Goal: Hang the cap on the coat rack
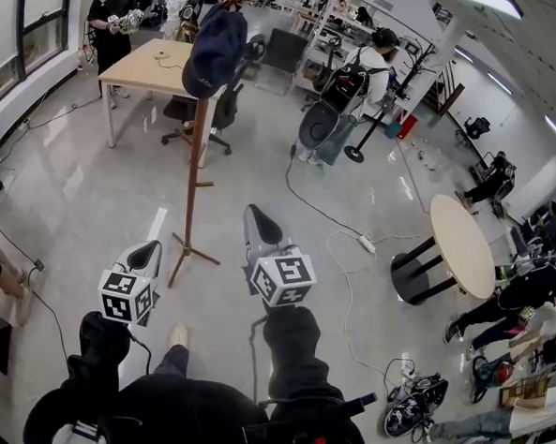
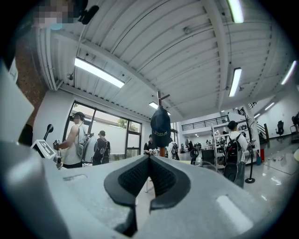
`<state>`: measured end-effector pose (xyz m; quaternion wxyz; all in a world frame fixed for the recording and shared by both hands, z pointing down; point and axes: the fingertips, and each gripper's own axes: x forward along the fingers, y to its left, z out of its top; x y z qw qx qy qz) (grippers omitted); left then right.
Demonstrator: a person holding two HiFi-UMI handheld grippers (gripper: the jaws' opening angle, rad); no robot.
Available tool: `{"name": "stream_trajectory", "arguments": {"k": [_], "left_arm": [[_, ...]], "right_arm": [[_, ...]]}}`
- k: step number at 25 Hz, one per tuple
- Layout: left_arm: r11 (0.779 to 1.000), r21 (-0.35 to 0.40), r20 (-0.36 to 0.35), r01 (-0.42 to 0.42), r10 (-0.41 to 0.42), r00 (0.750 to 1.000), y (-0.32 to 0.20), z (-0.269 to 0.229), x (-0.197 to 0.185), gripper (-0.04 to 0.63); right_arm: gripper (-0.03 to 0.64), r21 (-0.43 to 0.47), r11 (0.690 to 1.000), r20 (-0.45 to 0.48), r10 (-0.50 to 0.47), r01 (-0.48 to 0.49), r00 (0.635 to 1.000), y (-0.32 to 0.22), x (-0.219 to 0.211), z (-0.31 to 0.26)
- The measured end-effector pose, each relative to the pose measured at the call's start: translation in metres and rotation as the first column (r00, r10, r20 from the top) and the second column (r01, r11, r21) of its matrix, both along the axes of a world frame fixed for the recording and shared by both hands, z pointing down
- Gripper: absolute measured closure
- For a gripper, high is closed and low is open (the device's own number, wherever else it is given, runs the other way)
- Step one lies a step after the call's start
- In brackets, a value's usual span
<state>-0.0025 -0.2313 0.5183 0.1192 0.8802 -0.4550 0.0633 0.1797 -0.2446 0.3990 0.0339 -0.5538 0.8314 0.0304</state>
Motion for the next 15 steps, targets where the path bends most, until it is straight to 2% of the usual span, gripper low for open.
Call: {"name": "stream_trajectory", "arguments": {"k": [15], "left_arm": [[0.998, 0.060, 0.010, -0.032, 0.031, 0.999, 0.033, -0.025, 0.010, 0.594]], "right_arm": [[0.612, -0.050, 0.999, 0.046, 0.015, -0.013, 0.999, 0.057, 0.006, 0.036]]}}
